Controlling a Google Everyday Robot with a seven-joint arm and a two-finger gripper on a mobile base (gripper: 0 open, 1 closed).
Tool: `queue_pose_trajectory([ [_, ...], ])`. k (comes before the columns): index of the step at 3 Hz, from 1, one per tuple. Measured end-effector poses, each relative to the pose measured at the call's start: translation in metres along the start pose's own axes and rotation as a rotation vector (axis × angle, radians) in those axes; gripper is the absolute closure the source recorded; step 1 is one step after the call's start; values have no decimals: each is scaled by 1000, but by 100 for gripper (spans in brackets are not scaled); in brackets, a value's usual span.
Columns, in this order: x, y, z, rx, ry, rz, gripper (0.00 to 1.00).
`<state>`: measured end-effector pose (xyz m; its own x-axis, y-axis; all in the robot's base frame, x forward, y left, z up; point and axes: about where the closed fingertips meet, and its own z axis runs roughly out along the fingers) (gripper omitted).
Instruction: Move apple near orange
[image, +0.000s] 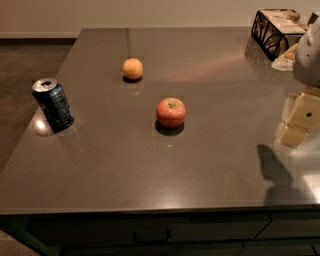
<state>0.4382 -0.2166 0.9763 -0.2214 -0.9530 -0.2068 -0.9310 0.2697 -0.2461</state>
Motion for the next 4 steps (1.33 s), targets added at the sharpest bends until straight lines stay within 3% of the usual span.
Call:
queue_pose_trajectory([
  [1, 0, 0, 0, 0, 0, 0, 0],
  [4, -60, -32, 60, 15, -46, 34, 0],
])
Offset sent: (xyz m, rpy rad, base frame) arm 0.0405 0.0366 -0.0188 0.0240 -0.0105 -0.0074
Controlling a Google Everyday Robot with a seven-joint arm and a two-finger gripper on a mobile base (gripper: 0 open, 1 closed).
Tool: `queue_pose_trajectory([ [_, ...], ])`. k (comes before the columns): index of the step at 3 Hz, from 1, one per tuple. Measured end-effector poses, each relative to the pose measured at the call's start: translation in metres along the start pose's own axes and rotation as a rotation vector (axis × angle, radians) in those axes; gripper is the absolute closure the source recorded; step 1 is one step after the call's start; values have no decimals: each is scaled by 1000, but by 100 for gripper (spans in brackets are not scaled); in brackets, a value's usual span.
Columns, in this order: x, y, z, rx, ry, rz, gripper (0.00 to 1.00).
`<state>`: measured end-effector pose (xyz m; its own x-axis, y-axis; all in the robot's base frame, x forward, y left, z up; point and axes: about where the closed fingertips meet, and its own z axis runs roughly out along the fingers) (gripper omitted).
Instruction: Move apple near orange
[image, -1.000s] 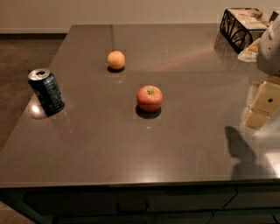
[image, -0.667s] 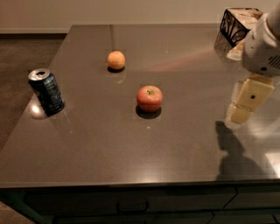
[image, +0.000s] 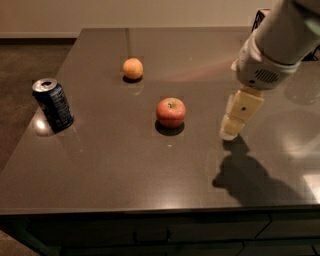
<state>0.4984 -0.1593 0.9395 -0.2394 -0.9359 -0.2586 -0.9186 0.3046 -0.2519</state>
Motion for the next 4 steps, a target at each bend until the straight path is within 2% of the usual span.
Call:
queue_pose_trajectory([
  [1, -19, -6, 25, 6, -19, 14, 0],
  [4, -78, 0, 91, -80, -115, 14, 0],
])
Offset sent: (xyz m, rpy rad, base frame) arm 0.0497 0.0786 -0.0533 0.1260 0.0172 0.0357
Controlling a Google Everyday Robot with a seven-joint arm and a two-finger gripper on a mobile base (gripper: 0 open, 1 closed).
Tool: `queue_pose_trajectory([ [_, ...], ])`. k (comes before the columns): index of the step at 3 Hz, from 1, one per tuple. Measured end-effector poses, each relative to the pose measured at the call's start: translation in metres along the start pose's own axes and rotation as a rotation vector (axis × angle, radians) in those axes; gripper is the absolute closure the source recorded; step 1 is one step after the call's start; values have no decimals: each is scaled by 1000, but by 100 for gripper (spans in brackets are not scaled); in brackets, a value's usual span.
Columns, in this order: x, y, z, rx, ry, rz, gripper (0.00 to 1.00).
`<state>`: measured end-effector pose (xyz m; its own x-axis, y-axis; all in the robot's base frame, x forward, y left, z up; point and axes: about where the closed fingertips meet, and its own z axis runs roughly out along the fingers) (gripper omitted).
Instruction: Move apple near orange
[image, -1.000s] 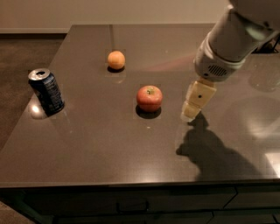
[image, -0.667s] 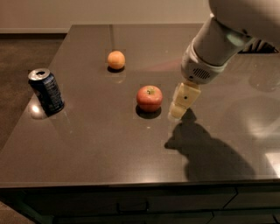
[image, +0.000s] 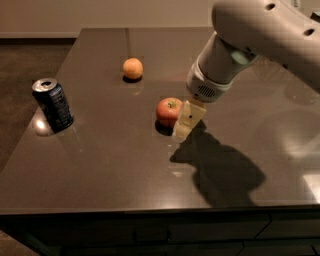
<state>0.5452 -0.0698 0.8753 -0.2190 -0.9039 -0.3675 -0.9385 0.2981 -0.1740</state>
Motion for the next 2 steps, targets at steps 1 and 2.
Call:
queue_pose_trajectory([
  [1, -7, -1, 15, -16, -8, 4, 0],
  [2, -15, -1, 24, -30, -21, 8, 17],
])
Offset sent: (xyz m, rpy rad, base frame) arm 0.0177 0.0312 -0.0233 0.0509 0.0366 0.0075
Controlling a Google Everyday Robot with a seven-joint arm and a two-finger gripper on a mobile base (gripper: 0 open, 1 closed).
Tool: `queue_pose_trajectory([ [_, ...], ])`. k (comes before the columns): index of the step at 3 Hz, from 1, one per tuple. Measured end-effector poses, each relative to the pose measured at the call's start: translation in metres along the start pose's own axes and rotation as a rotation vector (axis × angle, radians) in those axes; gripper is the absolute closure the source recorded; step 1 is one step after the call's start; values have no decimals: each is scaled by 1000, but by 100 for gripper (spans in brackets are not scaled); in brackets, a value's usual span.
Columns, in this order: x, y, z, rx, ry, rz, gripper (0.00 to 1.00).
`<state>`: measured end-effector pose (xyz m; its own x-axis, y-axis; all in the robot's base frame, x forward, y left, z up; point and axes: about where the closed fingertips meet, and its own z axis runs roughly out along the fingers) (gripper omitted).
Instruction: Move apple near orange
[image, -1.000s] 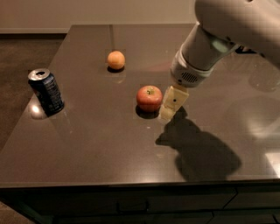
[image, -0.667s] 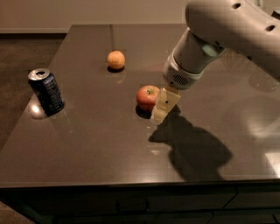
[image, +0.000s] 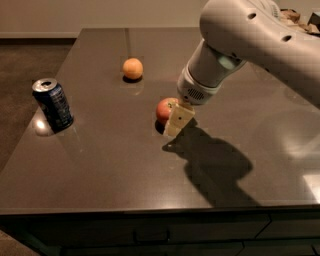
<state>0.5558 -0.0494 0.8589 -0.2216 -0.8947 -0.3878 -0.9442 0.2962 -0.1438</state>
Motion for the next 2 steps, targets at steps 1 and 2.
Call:
queue_pose_trajectory([
  [1, -8, 1, 5, -11, -15, -3, 40],
  [2, -13, -3, 4, -6, -24, -2, 64],
])
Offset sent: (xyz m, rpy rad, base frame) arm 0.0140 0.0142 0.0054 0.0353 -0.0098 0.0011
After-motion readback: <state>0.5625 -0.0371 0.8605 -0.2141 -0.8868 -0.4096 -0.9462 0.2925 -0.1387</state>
